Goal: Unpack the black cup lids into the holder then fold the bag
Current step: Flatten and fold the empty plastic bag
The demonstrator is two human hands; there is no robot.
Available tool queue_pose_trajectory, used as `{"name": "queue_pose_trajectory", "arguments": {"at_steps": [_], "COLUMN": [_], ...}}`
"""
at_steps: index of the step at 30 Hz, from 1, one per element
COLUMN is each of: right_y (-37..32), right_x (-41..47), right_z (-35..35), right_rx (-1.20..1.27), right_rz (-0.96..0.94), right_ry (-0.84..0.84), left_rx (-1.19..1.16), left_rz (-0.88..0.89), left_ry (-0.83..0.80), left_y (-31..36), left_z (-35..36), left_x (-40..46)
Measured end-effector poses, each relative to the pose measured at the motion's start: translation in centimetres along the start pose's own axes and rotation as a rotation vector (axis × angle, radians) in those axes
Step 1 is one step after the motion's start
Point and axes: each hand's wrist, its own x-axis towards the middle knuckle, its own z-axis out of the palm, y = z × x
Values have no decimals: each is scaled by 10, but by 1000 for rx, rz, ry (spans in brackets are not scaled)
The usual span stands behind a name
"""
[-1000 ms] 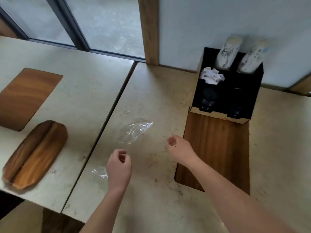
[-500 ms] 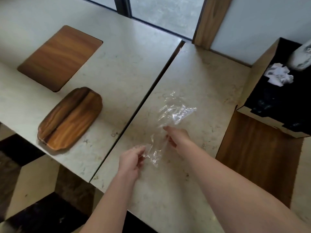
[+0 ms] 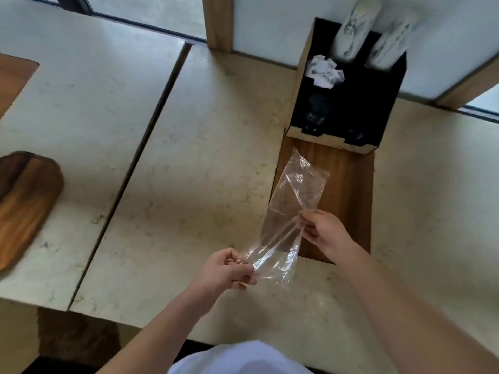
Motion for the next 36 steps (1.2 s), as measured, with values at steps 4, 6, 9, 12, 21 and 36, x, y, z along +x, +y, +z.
{"name": "queue_pose_trajectory", "arguments": {"at_steps": [4, 6, 9, 12, 21, 36], "right_y": [17, 20, 25, 35, 42, 17], "right_x": [5, 6, 9, 11, 14, 39], "right_z": [-51, -68, -84, -88, -98, -114], "right_rx": [117, 115, 63, -28, -51, -774], "right_rz": [0, -39, -131, -198, -229, -743], "right_ry": [63, 73, 44, -13, -143, 160], "left_rx": [82, 176, 280, 281, 308, 1048], "left_rz": [-98, -142, -98, 25, 87, 566], "left_ry": [-67, -119, -85, 101, 83, 146], "left_y": [-24, -27, -14, 10, 59, 76], "left_z": [40, 51, 66, 91, 121, 109], "left_x": [5, 4, 9, 37, 104, 132]}}
